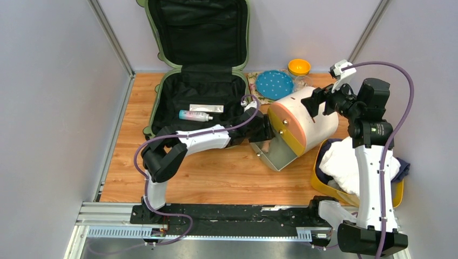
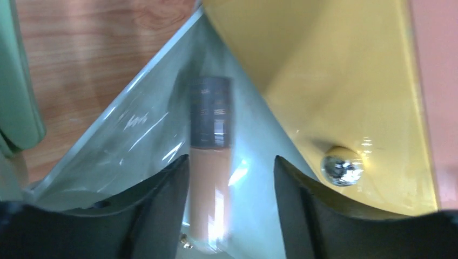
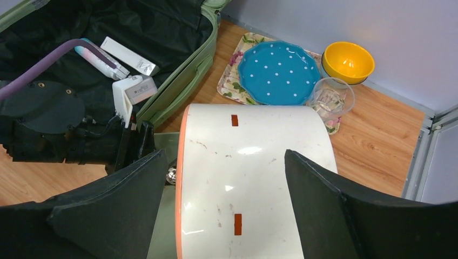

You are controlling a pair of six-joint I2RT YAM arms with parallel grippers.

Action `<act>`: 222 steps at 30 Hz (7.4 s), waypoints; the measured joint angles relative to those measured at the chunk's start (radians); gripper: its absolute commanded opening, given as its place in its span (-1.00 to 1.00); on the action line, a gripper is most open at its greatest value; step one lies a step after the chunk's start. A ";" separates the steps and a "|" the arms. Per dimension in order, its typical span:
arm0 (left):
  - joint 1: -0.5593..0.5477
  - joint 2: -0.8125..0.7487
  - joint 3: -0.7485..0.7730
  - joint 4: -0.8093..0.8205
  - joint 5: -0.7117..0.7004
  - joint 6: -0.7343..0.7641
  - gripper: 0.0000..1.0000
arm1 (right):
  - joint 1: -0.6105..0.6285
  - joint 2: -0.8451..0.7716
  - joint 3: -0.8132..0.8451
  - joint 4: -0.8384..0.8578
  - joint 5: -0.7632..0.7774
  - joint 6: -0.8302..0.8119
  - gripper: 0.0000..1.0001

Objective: Open, take out, and arrange the luggage

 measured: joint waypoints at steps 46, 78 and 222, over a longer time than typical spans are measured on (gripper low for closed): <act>-0.011 -0.055 -0.376 0.686 0.110 0.916 -0.69 | -0.027 0.203 -0.072 0.006 -0.051 0.068 0.25; 0.008 -0.274 -0.441 0.674 0.235 0.831 0.26 | -0.027 0.203 -0.072 0.006 -0.061 0.090 0.23; 0.241 -0.459 -0.032 -0.442 0.657 2.023 -1.00 | -0.027 0.222 -0.055 -0.006 -0.074 0.123 0.25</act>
